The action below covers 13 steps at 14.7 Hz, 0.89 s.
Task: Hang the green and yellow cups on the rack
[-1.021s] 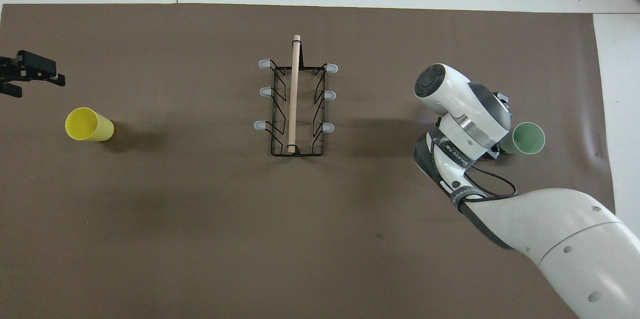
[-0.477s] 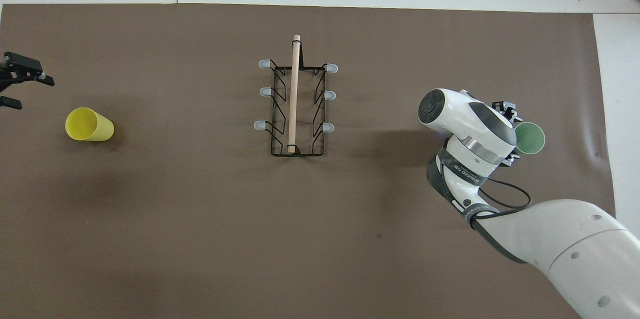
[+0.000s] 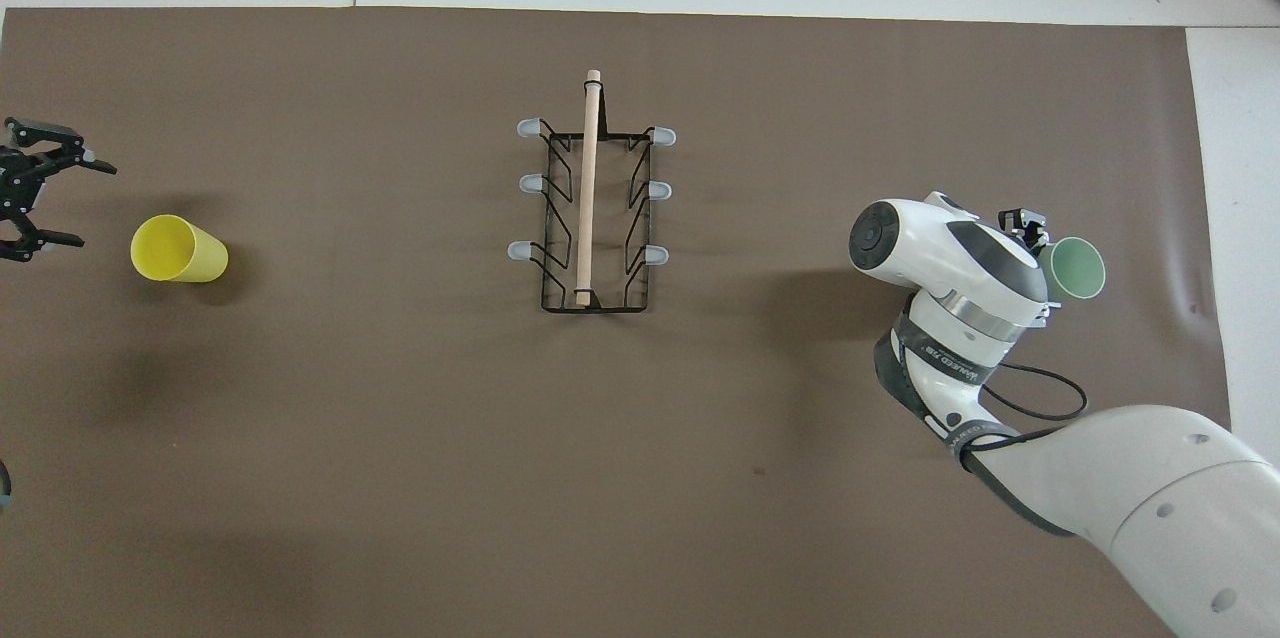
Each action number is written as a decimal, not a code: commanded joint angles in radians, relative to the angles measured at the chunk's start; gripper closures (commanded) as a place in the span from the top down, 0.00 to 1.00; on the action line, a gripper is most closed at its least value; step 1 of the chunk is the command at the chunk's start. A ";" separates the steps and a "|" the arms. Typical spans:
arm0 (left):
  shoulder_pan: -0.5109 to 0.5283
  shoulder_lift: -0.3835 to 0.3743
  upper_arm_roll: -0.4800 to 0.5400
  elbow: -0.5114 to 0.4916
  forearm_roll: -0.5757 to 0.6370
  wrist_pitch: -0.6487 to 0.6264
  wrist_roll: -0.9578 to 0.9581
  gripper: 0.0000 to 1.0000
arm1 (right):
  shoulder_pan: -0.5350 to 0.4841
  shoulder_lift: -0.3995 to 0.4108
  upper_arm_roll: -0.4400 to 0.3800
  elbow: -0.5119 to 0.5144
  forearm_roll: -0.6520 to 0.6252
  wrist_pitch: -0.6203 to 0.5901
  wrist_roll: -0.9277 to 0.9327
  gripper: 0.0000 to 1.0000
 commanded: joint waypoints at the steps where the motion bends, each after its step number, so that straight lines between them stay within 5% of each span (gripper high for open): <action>1: -0.032 -0.011 0.022 -0.060 -0.032 0.051 -0.175 1.00 | -0.005 -0.034 0.010 -0.026 -0.035 0.010 0.028 0.00; 4: -0.035 -0.025 0.042 -0.116 -0.031 0.084 -0.237 1.00 | 0.003 -0.023 0.013 0.052 0.037 -0.038 0.038 0.00; 9: 0.002 -0.091 0.044 -0.250 -0.060 0.072 -0.344 1.00 | 0.004 -0.041 0.021 0.259 0.366 -0.125 0.033 0.00; 13: 0.039 -0.149 0.045 -0.395 -0.312 0.084 -0.343 1.00 | -0.014 -0.139 0.024 0.292 0.616 -0.124 0.022 0.00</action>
